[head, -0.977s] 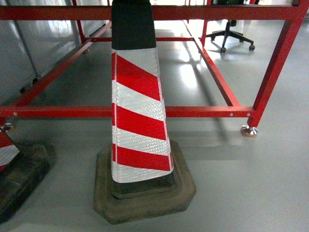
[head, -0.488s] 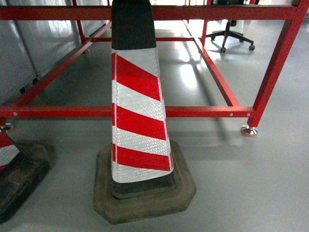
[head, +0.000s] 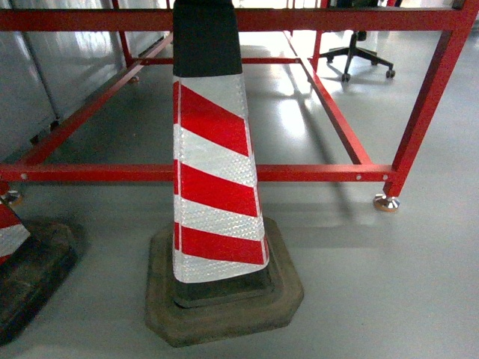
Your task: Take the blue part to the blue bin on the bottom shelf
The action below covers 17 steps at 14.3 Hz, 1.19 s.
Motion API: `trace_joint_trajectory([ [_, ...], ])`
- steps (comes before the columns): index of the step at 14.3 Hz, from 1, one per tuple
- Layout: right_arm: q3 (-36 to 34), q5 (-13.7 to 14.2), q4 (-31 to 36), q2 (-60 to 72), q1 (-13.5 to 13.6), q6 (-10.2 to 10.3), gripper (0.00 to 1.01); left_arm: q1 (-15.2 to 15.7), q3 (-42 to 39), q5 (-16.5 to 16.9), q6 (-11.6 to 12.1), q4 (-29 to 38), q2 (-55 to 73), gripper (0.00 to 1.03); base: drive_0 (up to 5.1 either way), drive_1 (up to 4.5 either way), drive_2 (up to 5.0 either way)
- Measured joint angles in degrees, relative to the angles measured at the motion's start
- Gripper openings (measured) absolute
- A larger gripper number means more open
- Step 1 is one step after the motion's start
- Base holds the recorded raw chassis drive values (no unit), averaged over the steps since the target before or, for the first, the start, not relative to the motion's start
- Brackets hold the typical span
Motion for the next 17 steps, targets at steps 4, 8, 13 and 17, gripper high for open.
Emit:
trace_joint_trajectory([
  [4,0.0,0.0,0.0,0.0,0.0,0.0,0.98,0.0,0.0,0.0,0.0,0.0,0.0,0.98,0.0,0.0,0.0],
  [8,0.0,0.0,0.0,0.0,0.0,0.0,0.98,0.0,0.0,0.0,0.0,0.0,0.0,0.98,0.0,0.0,0.0],
  [13,0.0,0.0,0.0,0.0,0.0,0.0,0.98,0.0,0.0,0.0,0.0,0.0,0.0,0.98,0.0,0.0,0.0],
  [17,0.0,0.02,-0.07,0.0,0.0,0.0,0.98,0.0,0.0,0.02,0.0,-0.11,0.0,0.98,0.0,0.0,0.0],
])
